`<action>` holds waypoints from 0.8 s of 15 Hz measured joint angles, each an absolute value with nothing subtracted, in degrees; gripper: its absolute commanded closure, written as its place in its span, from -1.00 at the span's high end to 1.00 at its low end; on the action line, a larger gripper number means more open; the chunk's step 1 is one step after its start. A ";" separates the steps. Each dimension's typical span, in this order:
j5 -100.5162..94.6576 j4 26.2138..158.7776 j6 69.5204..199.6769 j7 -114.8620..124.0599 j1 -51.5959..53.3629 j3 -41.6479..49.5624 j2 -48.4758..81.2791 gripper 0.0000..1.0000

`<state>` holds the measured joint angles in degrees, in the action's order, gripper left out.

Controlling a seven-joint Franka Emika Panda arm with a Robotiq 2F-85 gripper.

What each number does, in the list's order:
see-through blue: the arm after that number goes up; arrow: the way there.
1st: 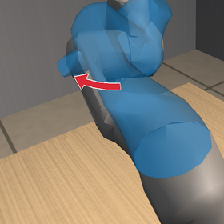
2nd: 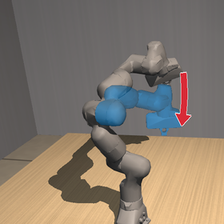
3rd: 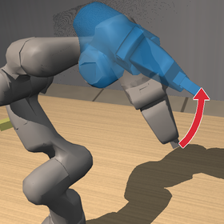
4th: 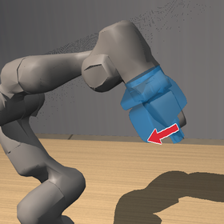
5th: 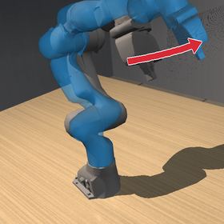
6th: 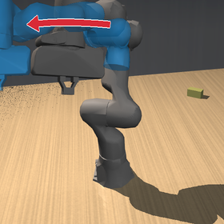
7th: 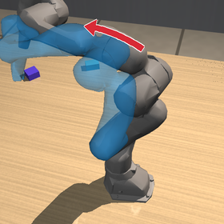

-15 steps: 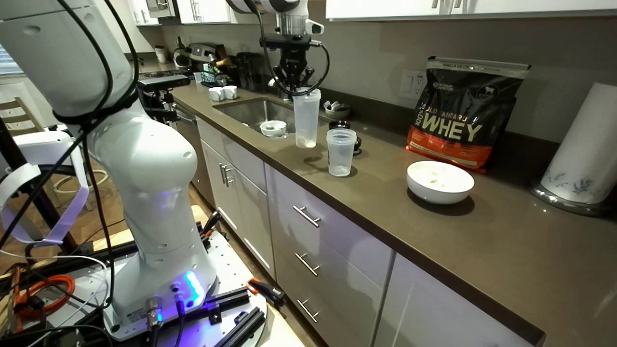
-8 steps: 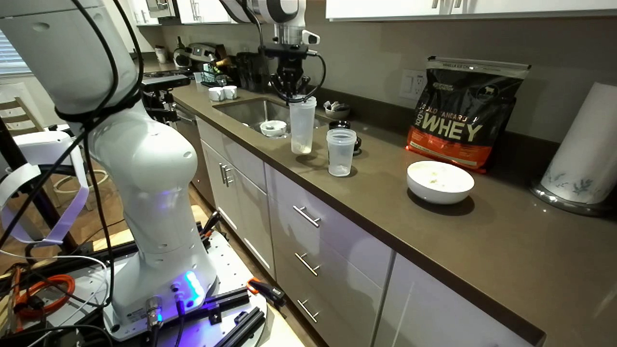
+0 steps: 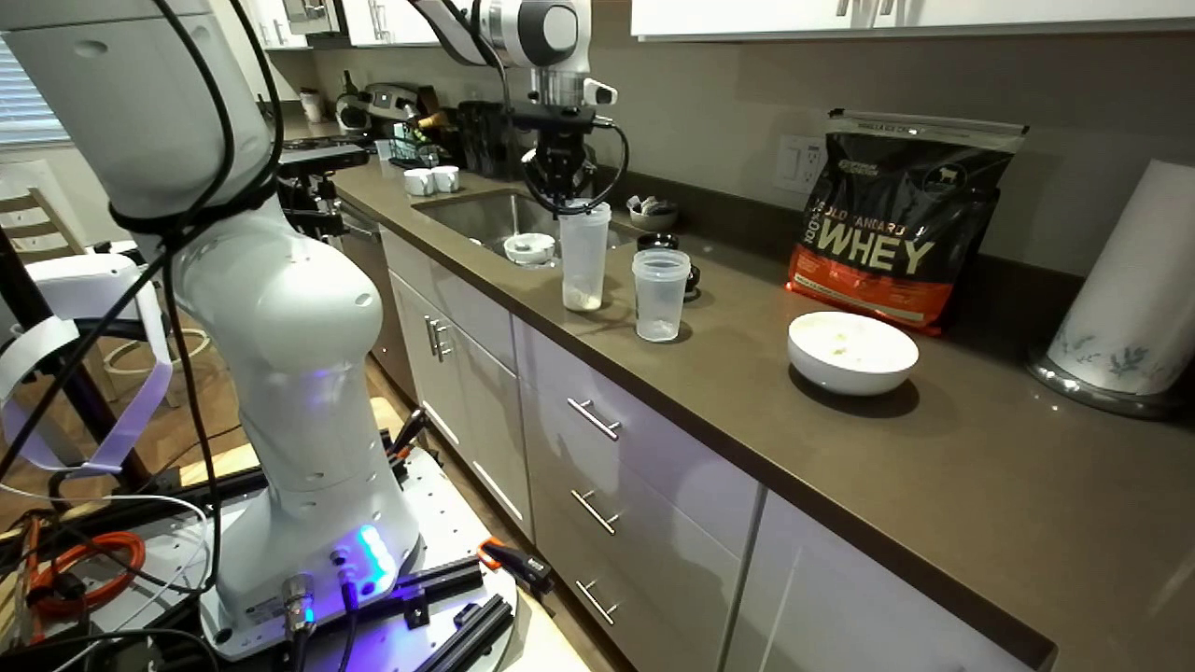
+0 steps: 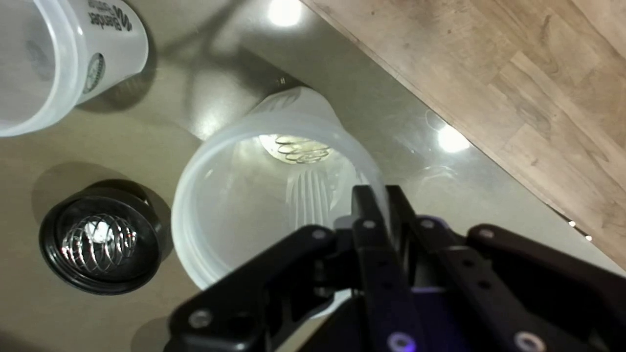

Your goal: Move the bigger cup to the left

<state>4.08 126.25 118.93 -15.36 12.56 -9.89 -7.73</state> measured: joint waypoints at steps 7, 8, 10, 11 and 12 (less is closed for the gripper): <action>3.83 126.29 118.89 -15.33 12.56 -10.15 -7.80 0.64; 3.82 126.29 118.79 -15.33 12.56 -10.20 -7.87 0.76; 3.82 126.27 118.45 -15.33 12.56 -10.23 -8.13 0.96; 3.82 126.25 118.18 -15.33 12.56 -10.25 -8.37 1.00; 3.81 126.22 117.85 -15.33 12.56 -10.28 -8.71 1.00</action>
<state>3.81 126.22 117.85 -15.33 12.56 -10.28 -8.71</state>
